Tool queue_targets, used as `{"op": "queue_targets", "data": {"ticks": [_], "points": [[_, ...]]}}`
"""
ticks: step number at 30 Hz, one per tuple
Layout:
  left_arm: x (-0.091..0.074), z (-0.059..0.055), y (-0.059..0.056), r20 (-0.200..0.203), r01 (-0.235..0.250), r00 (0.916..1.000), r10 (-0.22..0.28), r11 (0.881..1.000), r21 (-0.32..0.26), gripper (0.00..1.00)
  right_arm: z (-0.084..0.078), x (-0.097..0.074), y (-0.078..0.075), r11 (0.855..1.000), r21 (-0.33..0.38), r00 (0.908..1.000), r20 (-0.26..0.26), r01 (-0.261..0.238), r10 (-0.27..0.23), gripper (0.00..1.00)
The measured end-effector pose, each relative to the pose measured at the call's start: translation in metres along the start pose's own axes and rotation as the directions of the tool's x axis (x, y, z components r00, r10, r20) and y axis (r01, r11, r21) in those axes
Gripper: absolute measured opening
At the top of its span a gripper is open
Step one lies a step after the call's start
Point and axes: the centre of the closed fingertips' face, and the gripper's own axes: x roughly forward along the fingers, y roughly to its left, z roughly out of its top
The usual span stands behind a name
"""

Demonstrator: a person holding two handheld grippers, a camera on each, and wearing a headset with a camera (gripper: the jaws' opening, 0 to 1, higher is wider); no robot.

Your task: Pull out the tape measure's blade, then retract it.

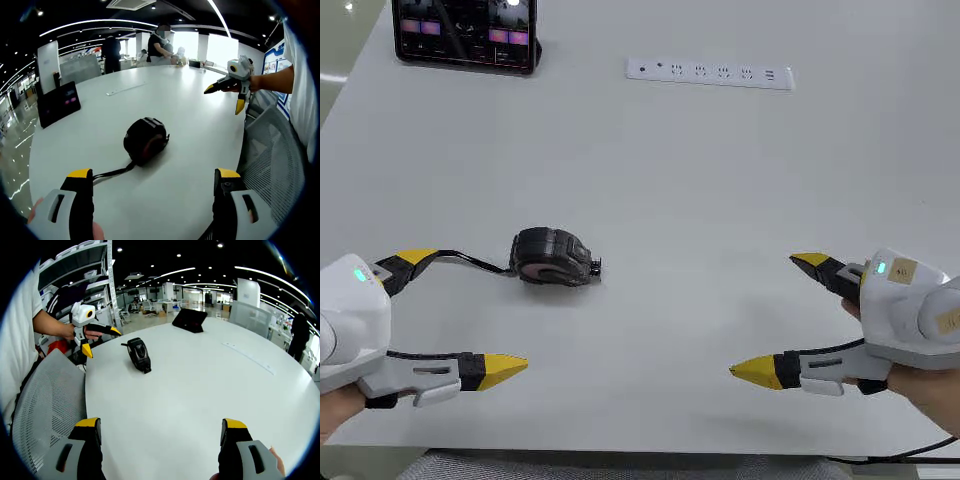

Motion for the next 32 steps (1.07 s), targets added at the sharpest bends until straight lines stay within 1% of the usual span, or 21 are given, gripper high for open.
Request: {"op": "queue_targets", "data": {"ticks": [5,12,13,15,16,17,18,20,21,22,23,27,32], "points": [[-0.002,-0.004,0.000,-0.019,0.010,0.9998,-0.010,1.000,0.004,0.99,-0.004,-0.004,0.001,1.000,0.000,0.9999,-0.011,-0.001,0.001,0.99],[-0.005,-0.008,-0.002,-0.028,0.023,0.9993,-0.023,1.000,0.002,0.99,-0.009,-0.008,0.001,1.000,0.004,0.9998,-0.021,0.002,-0.002,0.98],[-0.005,-0.009,-0.004,-0.032,0.032,0.9990,-0.032,0.999,-0.004,0.98,-0.008,-0.009,0.001,1.000,0.006,0.9998,-0.021,0.002,-0.002,0.98],[-0.006,-0.009,-0.003,-0.032,0.024,0.9992,-0.023,1.000,0.004,0.97,-0.009,-0.009,0.002,1.000,0.007,0.9997,-0.022,0.003,-0.002,0.98],[-0.006,-0.012,-0.006,-0.043,0.037,0.9984,-0.037,0.999,-0.003,0.96,-0.008,-0.010,0.003,1.000,0.008,0.9997,-0.022,0.004,-0.003,0.98],[-0.006,-0.012,-0.005,-0.041,0.032,0.9987,-0.032,0.999,0.001,0.99,-0.008,-0.010,0.003,1.000,0.009,0.9998,-0.022,0.004,-0.004,0.98],[-0.006,-0.013,-0.008,-0.046,0.046,0.9978,-0.047,0.999,-0.016,0.97,-0.008,-0.010,0.003,1.000,0.012,0.9998,-0.021,0.005,-0.005,0.98],[-0.007,-0.013,-0.006,-0.043,0.038,0.9984,-0.038,0.999,-0.010,0.96,-0.009,-0.011,0.003,1.000,0.013,0.9998,-0.021,0.006,-0.005,0.98],[-0.007,-0.013,-0.007,-0.045,0.046,0.9979,-0.047,0.999,-0.016,0.93,-0.009,-0.011,0.003,1.000,0.014,0.9998,-0.021,0.006,-0.006,0.98],[-0.007,-0.014,-0.007,-0.046,0.047,0.9978,-0.047,0.999,-0.014,0.94,-0.009,-0.011,0.003,1.000,0.014,0.9997,-0.022,0.006,-0.006,0.98],[-0.006,-0.013,-0.007,-0.039,0.041,0.9984,-0.041,0.999,-0.011,0.99,-0.010,-0.011,0.003,1.000,0.015,0.9997,-0.022,0.006,-0.005,0.98],[-0.007,-0.013,-0.005,-0.038,0.037,0.9986,-0.037,0.999,-0.009,0.99,-0.011,-0.011,0.003,1.000,0.017,0.9997,-0.023,0.005,-0.005,0.98],[-0.007,-0.013,-0.005,-0.040,0.046,0.9981,-0.047,0.999,-0.014,0.99,-0.011,-0.011,0.002,1.000,0.018,0.9997,-0.024,0.005,-0.004,0.98]]}}
